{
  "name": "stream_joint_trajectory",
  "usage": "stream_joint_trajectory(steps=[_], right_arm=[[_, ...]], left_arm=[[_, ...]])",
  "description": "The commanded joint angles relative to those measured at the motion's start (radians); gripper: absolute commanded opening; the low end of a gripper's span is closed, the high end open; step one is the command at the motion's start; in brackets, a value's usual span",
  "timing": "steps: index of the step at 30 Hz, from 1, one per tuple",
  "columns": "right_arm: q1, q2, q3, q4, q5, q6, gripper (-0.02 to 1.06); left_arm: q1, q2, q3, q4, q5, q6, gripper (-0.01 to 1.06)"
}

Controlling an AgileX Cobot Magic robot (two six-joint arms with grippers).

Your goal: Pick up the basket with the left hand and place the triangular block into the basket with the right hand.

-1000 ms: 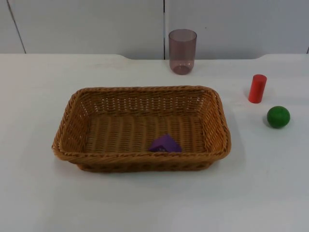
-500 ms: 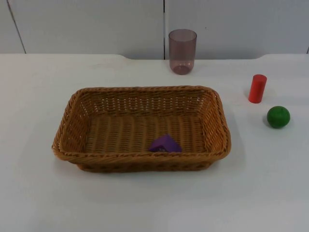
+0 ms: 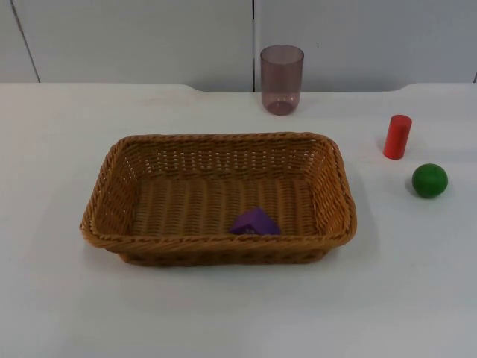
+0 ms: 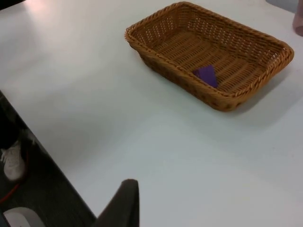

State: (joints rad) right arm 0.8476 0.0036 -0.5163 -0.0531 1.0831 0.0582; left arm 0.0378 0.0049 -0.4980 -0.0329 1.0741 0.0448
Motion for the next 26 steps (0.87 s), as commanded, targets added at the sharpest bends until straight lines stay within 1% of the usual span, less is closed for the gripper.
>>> stream_joint_trajectory(steps=[1, 5, 7, 8, 9, 10, 13, 14, 20, 21, 22, 24, 26], right_arm=[[0.001, -0.004, 0.002, 0.007, -0.004, -0.003, 1.05], [-0.001, -0.004, 0.002, 0.007, -0.004, -0.004, 1.05], [-0.03, -0.004, 0.002, 0.007, -0.004, -0.004, 1.05], [-0.03, -0.004, 0.002, 0.007, -0.004, -0.004, 1.05], [-0.058, -0.004, 0.002, 0.007, -0.004, -0.004, 1.05], [-0.09, -0.004, 0.002, 0.007, -0.004, -0.004, 1.05], [-0.239, -0.004, 0.002, 0.007, -0.004, -0.004, 1.05], [-0.239, -0.004, 0.002, 0.007, -0.004, -0.004, 1.05], [-0.608, -0.004, 0.002, 0.007, -0.004, -0.004, 1.05], [-0.653, -0.004, 0.002, 0.007, -0.004, -0.004, 1.05], [-0.653, -0.004, 0.002, 0.007, -0.004, -0.004, 1.05], [-0.734, -0.004, 0.002, 0.007, -0.004, -0.004, 1.05], [-0.768, -0.004, 0.002, 0.007, -0.004, -0.004, 1.05]], left_arm=[[-0.008, -0.005, 0.004, -0.012, 0.001, -0.003, 1.05], [-0.008, -0.005, 0.004, -0.012, 0.001, -0.005, 1.05], [-0.008, -0.005, 0.004, -0.019, 0.001, -0.005, 1.05], [-0.008, -0.005, 0.004, -0.019, 0.001, -0.005, 1.05], [-0.008, -0.005, 0.004, -0.019, 0.001, -0.005, 1.05], [-0.008, -0.005, 0.004, -0.019, 0.001, -0.005, 1.05], [-0.008, -0.005, 0.004, -0.019, 0.001, -0.005, 1.05], [-0.008, -0.005, 0.004, -0.019, 0.001, -0.005, 1.05], [-0.008, -0.005, 0.004, -0.019, 0.001, -0.005, 1.05], [-0.008, -0.005, 0.004, -0.019, 0.001, -0.005, 1.05], [-0.008, -0.005, 0.004, -0.019, 0.001, -0.005, 1.05], [-0.008, -0.005, 0.004, -0.019, 0.001, -0.005, 1.05], [-0.008, -0.005, 0.004, -0.019, 0.001, -0.005, 1.05]])
